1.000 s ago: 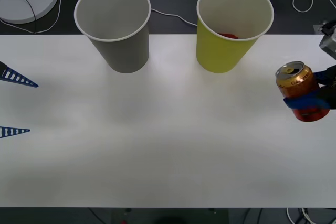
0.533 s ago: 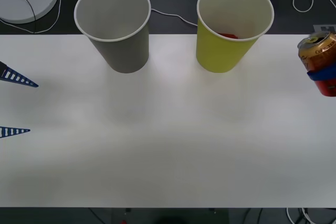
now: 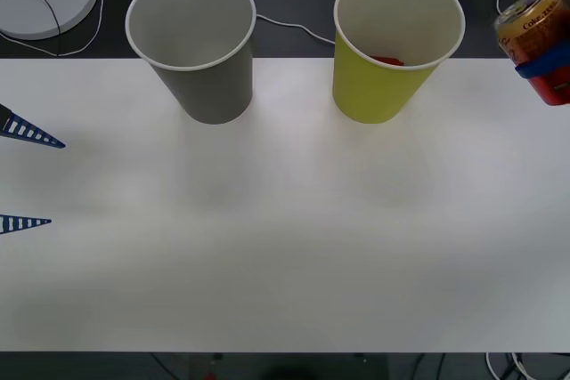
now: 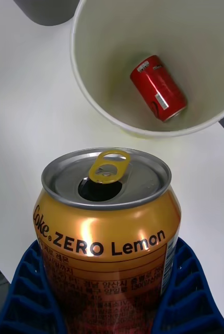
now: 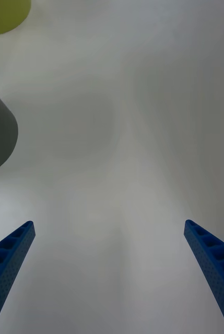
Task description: Put the can into the green bin and the plastic bottle into the gray bin
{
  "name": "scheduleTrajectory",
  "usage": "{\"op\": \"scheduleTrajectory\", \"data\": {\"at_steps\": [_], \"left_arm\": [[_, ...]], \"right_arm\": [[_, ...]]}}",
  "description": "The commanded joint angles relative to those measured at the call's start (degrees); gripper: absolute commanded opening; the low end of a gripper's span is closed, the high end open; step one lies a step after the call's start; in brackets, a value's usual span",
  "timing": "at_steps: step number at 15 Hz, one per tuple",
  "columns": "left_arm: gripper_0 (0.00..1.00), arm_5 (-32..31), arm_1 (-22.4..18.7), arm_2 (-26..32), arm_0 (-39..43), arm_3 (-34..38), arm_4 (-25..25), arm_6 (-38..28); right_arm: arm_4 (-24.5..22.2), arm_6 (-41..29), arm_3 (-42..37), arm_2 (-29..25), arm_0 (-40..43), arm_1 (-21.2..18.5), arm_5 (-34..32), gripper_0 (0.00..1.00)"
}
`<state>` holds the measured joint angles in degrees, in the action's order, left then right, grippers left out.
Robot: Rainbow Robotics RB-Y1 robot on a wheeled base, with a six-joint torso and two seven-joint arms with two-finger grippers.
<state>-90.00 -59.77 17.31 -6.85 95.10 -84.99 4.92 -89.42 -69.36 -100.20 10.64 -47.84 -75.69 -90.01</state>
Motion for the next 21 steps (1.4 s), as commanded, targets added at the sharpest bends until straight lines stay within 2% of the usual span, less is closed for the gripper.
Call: {"op": "scheduleTrajectory", "data": {"at_steps": [1, 6, 11, 14, 17, 21], "left_arm": [[1.00, 0.00, 0.00, 0.00, 0.00, 0.00, 0.00, 0.00], [1.00, 0.00, 0.00, 0.00, 0.00, 0.00, 0.00, 0.00], [1.00, 0.00, 0.00, 0.00, 0.00, 0.00, 0.00, 0.00], [1.00, 0.00, 0.00, 0.00, 0.00, 0.00, 0.00, 0.00], [1.00, 0.00, 0.00, 0.00, 0.00, 0.00, 0.00, 0.00], [1.00, 0.00, 0.00, 0.00, 0.00, 0.00, 0.00, 0.00]], "right_arm": [[-0.75, 0.27, 6.77, 7.64, -8.68, 2.91, 0.01, 0.00], [-4.36, 4.05, 20.49, 15.90, -19.84, 10.21, 0.89, 0.00], [-14.81, 4.49, 28.57, 15.90, -24.32, 19.44, 1.68, 0.00], [-17.89, 4.76, 33.14, 15.90, -25.99, 23.65, 3.44, 0.00], [-19.74, 5.37, 37.45, 15.99, -27.92, 27.26, 4.85, 0.00], [-21.49, 5.46, 38.94, 19.59, -30.21, 28.66, 6.96, 0.00]]}}
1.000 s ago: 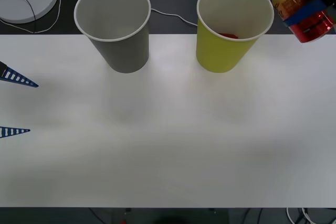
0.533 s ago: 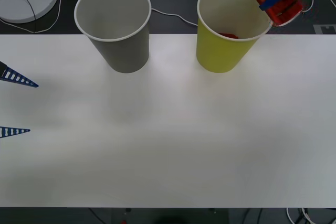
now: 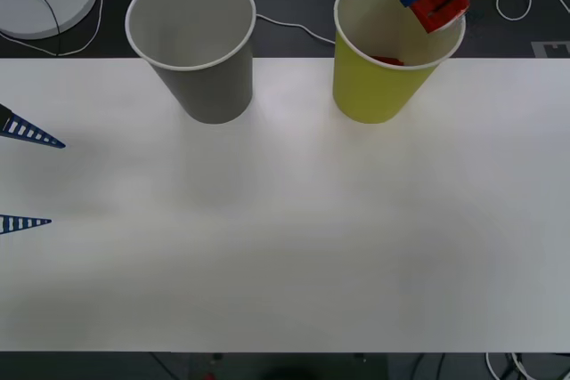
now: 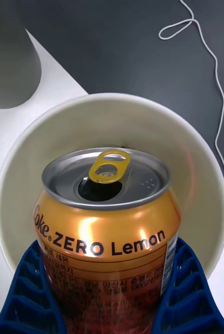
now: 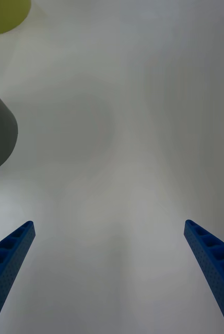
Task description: Put the can into the green bin and the plastic bottle into the gray bin
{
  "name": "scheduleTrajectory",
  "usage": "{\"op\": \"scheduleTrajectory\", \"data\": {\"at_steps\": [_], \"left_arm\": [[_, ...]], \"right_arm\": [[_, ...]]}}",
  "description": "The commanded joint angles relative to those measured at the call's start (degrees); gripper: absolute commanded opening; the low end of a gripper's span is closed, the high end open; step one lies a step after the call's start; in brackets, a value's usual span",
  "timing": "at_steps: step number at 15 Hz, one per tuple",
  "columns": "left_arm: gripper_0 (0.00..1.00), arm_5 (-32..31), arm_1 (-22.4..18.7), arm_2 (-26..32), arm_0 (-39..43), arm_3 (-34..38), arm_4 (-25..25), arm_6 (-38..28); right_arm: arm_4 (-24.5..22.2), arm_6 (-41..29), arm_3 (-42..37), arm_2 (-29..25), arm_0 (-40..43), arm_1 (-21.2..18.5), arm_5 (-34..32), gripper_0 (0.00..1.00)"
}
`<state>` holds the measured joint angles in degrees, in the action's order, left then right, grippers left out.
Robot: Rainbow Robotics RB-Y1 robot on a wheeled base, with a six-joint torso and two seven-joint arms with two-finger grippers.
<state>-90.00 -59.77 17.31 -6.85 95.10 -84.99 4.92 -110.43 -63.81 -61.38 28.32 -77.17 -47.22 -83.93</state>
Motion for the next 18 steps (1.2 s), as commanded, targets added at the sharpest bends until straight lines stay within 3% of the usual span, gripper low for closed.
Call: {"op": "scheduleTrajectory", "data": {"at_steps": [1, 2, 5, 11, 18], "left_arm": [[1.00, 0.00, 0.00, 0.00, 0.00, 0.00, 0.00, 0.00], [1.00, 0.00, 0.00, 0.00, 0.00, 0.00, 0.00, 0.00], [1.00, 0.00, 0.00, 0.00, 0.00, 0.00, 0.00, 0.00], [1.00, 0.00, 0.00, 0.00, 0.00, 0.00, 0.00, 0.00], [1.00, 0.00, 0.00, 0.00, 0.00, 0.00, 0.00, 0.00]], "right_arm": [[-0.75, -0.09, 0.12, 1.91, -0.87, 0.38, 0.87, 0.00], [-0.84, 0.09, 0.12, 1.91, -0.87, 0.46, 0.87, 0.09], [-0.48, 0.35, 0.12, 1.91, -0.87, 0.38, 0.87, 1.00], [1.80, 1.23, -1.99, 0.95, -1.05, -2.44, -3.26, 1.00], [15.25, 4.84, -10.34, -2.39, 2.99, -13.25, -6.07, 1.00]]}}
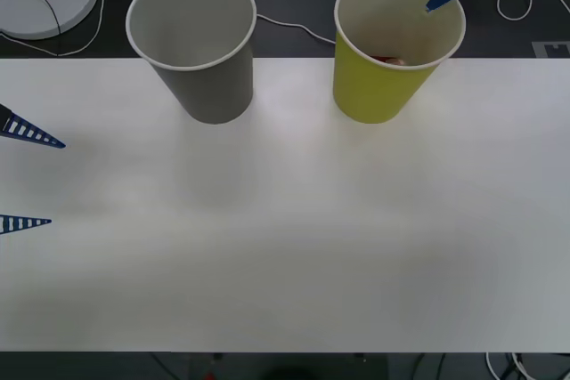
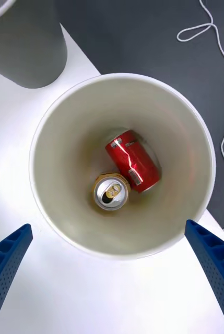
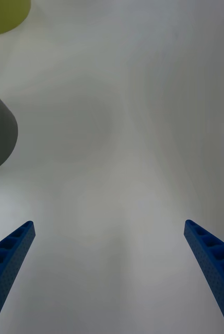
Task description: Put the can into the green bin and the plastic bottle into the gray bin
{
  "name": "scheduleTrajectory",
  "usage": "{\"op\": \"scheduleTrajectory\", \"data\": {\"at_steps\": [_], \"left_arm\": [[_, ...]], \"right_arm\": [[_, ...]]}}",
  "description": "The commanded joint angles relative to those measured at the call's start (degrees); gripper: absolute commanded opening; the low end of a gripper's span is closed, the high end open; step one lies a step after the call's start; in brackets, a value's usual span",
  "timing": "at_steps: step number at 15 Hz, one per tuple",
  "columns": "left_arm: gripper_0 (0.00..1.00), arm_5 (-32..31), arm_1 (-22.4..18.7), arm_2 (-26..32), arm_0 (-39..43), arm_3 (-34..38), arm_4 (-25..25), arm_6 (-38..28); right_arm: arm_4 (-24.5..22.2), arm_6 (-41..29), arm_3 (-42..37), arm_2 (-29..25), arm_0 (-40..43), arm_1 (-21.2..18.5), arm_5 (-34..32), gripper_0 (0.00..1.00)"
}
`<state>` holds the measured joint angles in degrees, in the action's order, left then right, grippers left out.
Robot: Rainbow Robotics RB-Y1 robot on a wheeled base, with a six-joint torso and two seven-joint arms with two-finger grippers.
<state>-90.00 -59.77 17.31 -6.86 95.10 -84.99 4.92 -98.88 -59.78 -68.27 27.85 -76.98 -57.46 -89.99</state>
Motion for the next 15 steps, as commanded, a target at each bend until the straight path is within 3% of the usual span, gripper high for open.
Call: {"op": "scheduleTrajectory", "data": {"at_steps": [1, 5, 8, 11, 15], "left_arm": [[1.00, 0.00, 0.00, 0.00, 0.00, 0.00, 0.00, 0.00], [1.00, 0.00, 0.00, 0.00, 0.00, 0.00, 0.00, 0.00], [1.00, 0.00, 0.00, 0.00, 0.00, 0.00, 0.00, 0.00], [1.00, 0.00, 0.00, 0.00, 0.00, 0.00, 0.00, 0.00], [1.00, 0.00, 0.00, 0.00, 0.00, 0.00, 0.00, 0.00]], "right_arm": [[5.36, 1.15, -4.86, -2.80, 4.21, -4.24, -0.01, 1.00], [9.84, 3.26, -15.32, -9.83, 13.18, -9.95, -0.01, 1.00], [13.01, 5.02, -23.40, -18.00, 23.02, -12.85, -0.01, 1.00], [14.68, 8.36, -30.44, -26.97, 33.21, -13.55, -0.01, 1.00], [18.98, 19.26, -34.30, -36.99, 46.13, -13.82, -0.01, 1.00]]}}
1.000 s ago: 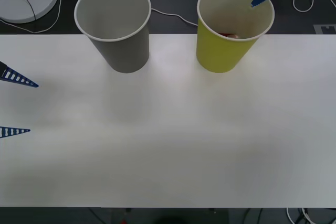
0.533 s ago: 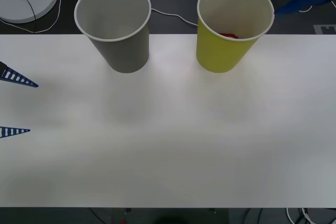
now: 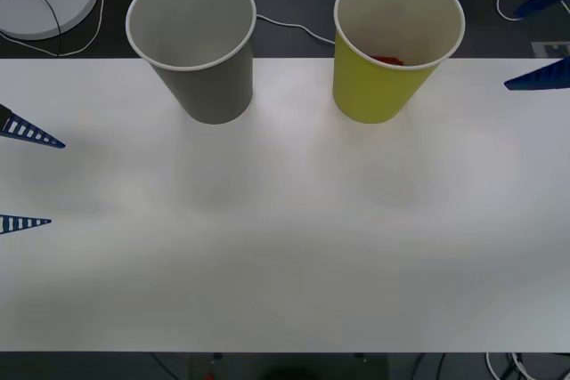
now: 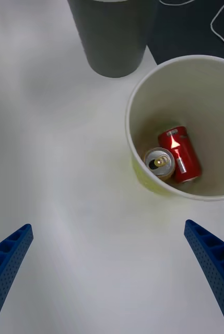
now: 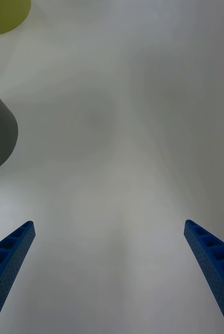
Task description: Put the can into the green bin and the plastic bottle into the gray bin
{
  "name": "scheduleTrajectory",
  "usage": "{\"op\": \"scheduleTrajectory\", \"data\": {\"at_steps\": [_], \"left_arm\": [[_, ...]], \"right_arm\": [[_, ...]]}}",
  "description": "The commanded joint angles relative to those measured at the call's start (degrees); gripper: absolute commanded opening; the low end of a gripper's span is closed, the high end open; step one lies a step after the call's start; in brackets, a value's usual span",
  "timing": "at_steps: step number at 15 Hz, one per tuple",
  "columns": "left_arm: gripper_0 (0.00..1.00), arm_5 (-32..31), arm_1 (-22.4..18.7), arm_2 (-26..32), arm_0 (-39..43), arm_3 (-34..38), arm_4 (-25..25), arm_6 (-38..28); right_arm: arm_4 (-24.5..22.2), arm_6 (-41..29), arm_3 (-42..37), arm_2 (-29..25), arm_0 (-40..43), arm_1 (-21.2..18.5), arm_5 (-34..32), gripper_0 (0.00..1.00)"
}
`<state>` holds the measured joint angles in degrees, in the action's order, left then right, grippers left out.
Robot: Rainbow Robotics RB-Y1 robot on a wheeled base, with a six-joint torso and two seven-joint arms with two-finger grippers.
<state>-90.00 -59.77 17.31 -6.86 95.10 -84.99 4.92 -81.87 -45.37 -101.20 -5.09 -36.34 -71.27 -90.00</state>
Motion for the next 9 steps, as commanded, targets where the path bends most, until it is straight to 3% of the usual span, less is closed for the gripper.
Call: {"op": "scheduleTrajectory", "data": {"at_steps": [1, 5, 9], "left_arm": [[1.00, 0.00, 0.00, 0.00, 0.00, 0.00, 0.00, 0.00], [1.00, 0.00, 0.00, 0.00, 0.00, 0.00, 0.00, 0.00], [1.00, 0.00, 0.00, 0.00, 0.00, 0.00, 0.00, 0.00]], "right_arm": [[2.59, 7.32, -2.42, -6.33, 8.48, -0.01, 0.00, 1.00], [6.11, 16.19, -3.47, -13.01, 18.50, 0.69, 0.00, 1.00], [7.16, 23.58, -3.39, -17.32, 25.97, 4.83, 0.00, 1.00]]}}
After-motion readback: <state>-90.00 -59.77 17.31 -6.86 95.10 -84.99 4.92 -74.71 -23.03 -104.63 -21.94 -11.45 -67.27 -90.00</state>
